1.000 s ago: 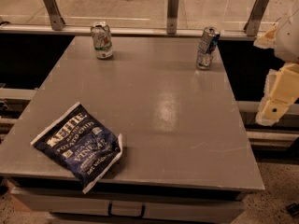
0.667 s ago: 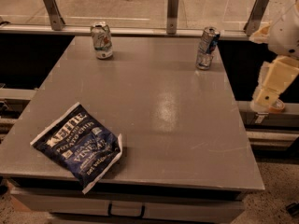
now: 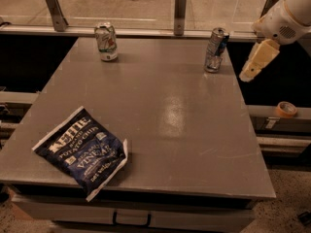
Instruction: Move redbull can near blue chip bag
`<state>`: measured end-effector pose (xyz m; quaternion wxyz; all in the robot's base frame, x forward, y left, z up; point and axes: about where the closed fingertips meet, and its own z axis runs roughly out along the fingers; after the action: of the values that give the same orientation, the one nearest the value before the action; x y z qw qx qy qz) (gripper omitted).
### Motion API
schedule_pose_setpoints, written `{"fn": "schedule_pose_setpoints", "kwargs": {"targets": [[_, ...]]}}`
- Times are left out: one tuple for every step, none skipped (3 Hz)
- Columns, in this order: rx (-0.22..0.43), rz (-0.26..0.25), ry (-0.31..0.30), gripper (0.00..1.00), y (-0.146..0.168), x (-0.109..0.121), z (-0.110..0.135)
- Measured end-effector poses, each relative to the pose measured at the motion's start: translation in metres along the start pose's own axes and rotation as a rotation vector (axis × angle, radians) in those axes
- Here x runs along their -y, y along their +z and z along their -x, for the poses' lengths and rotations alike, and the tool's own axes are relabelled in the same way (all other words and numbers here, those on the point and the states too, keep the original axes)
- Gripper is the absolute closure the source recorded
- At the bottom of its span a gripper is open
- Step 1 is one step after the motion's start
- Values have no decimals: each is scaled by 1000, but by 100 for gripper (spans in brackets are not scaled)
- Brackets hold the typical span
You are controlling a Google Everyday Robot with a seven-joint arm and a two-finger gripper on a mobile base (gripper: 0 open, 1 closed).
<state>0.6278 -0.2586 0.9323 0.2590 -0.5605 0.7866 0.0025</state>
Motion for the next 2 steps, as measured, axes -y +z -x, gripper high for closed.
{"fn": "schedule_pose_setpoints", "kwargs": {"targets": [[117, -45, 87, 0, 28, 46, 9], [227, -54, 161, 0, 43, 68, 23]]}}
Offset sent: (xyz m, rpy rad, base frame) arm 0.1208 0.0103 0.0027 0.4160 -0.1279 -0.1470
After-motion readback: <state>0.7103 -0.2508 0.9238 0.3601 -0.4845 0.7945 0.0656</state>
